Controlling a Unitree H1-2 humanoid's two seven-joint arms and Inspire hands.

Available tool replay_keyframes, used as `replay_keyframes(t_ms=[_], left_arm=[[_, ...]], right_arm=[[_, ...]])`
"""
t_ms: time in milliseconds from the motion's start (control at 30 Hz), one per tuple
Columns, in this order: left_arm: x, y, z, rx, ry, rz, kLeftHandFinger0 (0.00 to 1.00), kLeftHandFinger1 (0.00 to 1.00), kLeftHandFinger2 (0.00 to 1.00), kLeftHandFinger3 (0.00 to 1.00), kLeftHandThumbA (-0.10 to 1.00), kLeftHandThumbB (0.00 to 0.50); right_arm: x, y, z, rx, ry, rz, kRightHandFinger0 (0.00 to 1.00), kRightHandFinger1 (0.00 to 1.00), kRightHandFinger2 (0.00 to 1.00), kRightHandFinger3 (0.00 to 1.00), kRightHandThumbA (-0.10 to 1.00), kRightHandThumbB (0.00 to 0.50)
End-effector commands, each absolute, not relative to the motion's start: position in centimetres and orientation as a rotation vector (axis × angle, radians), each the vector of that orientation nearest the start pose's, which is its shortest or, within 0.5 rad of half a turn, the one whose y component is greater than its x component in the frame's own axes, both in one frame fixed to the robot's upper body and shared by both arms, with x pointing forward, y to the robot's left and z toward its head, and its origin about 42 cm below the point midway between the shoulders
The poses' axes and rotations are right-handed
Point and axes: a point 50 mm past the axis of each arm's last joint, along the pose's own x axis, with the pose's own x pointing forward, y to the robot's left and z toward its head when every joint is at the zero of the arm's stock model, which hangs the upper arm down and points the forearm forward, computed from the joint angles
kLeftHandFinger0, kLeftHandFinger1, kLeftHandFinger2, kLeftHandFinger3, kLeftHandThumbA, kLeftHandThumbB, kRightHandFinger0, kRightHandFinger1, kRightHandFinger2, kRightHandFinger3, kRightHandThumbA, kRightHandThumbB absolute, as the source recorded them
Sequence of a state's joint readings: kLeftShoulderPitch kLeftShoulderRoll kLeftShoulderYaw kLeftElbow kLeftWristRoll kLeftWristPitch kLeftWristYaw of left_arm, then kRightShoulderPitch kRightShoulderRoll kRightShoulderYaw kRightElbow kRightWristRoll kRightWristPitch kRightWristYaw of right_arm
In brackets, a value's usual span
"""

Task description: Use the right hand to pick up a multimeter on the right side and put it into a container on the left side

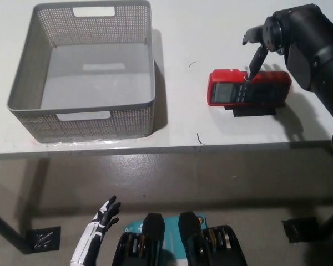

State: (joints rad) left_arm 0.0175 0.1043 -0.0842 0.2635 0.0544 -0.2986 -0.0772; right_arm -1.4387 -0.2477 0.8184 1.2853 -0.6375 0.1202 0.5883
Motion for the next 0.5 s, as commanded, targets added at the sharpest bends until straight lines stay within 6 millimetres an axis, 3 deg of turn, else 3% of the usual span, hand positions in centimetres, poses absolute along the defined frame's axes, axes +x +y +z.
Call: replay_keyframes(t_ms=[0, 67, 200, 300, 400, 467], left_arm=[[27.3, 22.4, 5.3, 0.174, -0.085, -0.205, 1.00, 1.00, 1.00, 1.00, 1.00, 0.372], [27.7, 22.5, 5.4, 0.174, -0.088, -0.207, 1.00, 1.00, 1.00, 1.00, 1.00, 0.375], [27.9, 22.6, 5.6, 0.169, -0.080, -0.208, 1.00, 1.00, 1.00, 1.00, 1.00, 0.409], [27.5, 22.6, 5.3, 0.180, -0.083, -0.216, 1.00, 1.00, 1.00, 1.00, 1.00, 0.385], [26.8, 22.6, 5.1, 0.191, -0.069, -0.234, 1.00, 1.00, 1.00, 1.00, 1.00, 0.384], [26.7, 22.4, 5.0, 0.187, -0.073, -0.237, 1.00, 1.00, 1.00, 1.00, 1.00, 0.369]], right_arm=[[60.2, -17.2, 39.0, -1.621, 0.347, 0.445, 1.00, 1.00, 1.00, 1.00, 0.92, 0.500], [60.2, -17.5, 38.6, -1.570, 0.363, 0.418, 1.00, 1.00, 1.00, 1.00, 0.86, 0.500], [60.2, -17.7, 37.6, -1.644, 0.361, 0.433, 1.00, 1.00, 1.00, 1.00, 1.00, 0.500], [59.9, -18.2, 34.6, -1.593, 0.406, 0.486, 1.00, 1.00, 1.00, 1.00, 1.00, 0.500], [59.3, -18.9, 31.1, -1.479, 0.482, 0.507, 1.00, 1.00, 1.00, 1.00, 0.88, 0.500], [58.8, -19.2, 29.0, -1.481, 0.506, 0.545, 1.00, 1.00, 1.00, 1.00, 0.91, 0.500]])
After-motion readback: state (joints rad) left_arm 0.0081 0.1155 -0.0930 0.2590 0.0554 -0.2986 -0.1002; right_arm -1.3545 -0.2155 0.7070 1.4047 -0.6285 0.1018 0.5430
